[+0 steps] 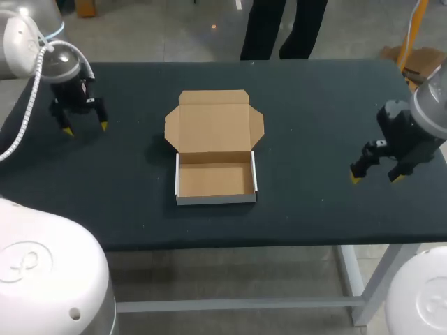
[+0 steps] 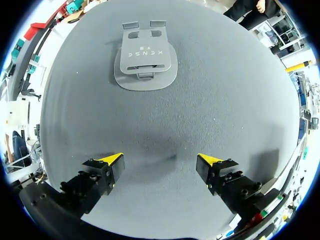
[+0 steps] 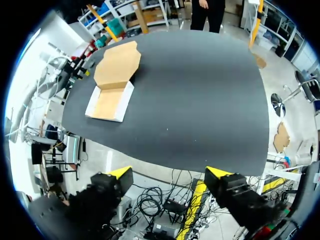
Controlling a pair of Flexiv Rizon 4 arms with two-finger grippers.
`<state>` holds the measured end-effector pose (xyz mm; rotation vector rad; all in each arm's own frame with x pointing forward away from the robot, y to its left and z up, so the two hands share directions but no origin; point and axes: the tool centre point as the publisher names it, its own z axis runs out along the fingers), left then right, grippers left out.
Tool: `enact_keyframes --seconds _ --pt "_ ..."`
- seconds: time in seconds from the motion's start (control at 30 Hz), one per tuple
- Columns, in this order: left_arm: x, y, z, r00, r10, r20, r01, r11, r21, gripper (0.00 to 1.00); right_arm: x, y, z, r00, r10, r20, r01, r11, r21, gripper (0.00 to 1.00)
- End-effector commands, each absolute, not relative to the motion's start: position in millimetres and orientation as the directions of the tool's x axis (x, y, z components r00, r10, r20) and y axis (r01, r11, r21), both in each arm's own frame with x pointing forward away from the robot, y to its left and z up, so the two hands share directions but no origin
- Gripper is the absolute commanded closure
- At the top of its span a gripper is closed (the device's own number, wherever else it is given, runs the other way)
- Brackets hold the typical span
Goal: Assemble the packaging by folding the flat box into shape, placing the metal phone stand inside, and closing the box properly
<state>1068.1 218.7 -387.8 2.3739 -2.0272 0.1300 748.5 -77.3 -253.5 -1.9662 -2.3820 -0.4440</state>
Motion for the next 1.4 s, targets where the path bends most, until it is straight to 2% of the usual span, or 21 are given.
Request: enact_keyframes --seconds 0.03,1.4 --pt "1075.7 221.3 -390.4 0.16 -0.984 0.072 -0.986 -0.163 -0.039 0.0 747.8 -77.9 -250.8 -0.206 0.959 0.195 0.966 0.167 0.2 0.0" --pt "1126.0 234.2 -395.3 0.171 -0.984 0.055 -0.982 -0.174 -0.071 0.0 747.8 -77.9 -250.8 -0.206 0.959 0.195 0.966 0.167 0.2 0.0"
